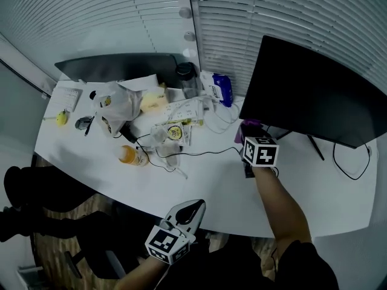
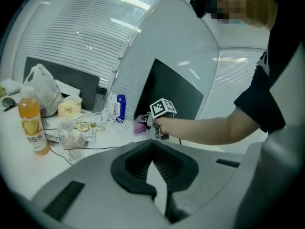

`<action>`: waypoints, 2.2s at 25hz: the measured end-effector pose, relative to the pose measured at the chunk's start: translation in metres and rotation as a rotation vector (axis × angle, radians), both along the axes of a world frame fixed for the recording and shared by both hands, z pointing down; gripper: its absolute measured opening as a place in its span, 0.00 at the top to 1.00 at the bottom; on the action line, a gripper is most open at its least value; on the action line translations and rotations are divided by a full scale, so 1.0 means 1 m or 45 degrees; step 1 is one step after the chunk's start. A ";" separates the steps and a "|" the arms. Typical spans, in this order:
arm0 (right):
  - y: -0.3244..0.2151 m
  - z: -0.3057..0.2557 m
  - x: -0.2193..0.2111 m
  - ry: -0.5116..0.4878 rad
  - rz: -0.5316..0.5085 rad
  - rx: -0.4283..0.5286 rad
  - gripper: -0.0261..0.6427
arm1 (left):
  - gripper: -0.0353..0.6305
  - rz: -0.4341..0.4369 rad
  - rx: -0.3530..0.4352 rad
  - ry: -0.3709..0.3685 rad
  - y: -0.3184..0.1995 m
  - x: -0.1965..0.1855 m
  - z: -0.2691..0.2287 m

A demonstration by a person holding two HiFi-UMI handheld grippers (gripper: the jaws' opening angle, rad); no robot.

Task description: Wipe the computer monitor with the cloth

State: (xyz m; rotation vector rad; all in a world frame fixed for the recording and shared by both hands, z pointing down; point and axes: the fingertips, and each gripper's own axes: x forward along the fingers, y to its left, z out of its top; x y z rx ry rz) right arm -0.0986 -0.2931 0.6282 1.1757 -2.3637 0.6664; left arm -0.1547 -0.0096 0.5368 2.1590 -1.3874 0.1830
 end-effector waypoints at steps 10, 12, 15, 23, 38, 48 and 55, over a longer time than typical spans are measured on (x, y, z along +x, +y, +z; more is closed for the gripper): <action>0.005 0.001 -0.047 -0.056 0.010 0.007 0.85 | 0.94 0.002 0.000 -0.017 0.010 -0.042 0.007; 0.007 -0.006 -0.052 -0.074 0.013 0.025 0.85 | 0.94 0.015 0.011 -0.020 0.010 -0.044 0.005; 0.009 -0.021 -0.055 -0.103 0.020 0.051 0.85 | 0.94 0.031 0.028 -0.025 0.011 -0.046 -0.001; 0.032 -0.078 -0.052 -0.224 0.023 0.129 0.85 | 0.94 0.086 0.095 -0.024 0.011 -0.039 -0.021; 0.150 -0.166 0.020 -0.420 0.098 0.188 0.85 | 0.94 0.251 0.192 0.045 0.010 0.000 -0.055; 0.267 -0.159 0.043 -0.432 0.086 0.136 0.85 | 0.94 0.342 0.183 0.111 0.024 0.021 -0.067; 0.306 -0.141 0.049 -0.462 0.123 0.059 0.85 | 0.94 0.323 0.196 0.107 0.030 0.021 -0.070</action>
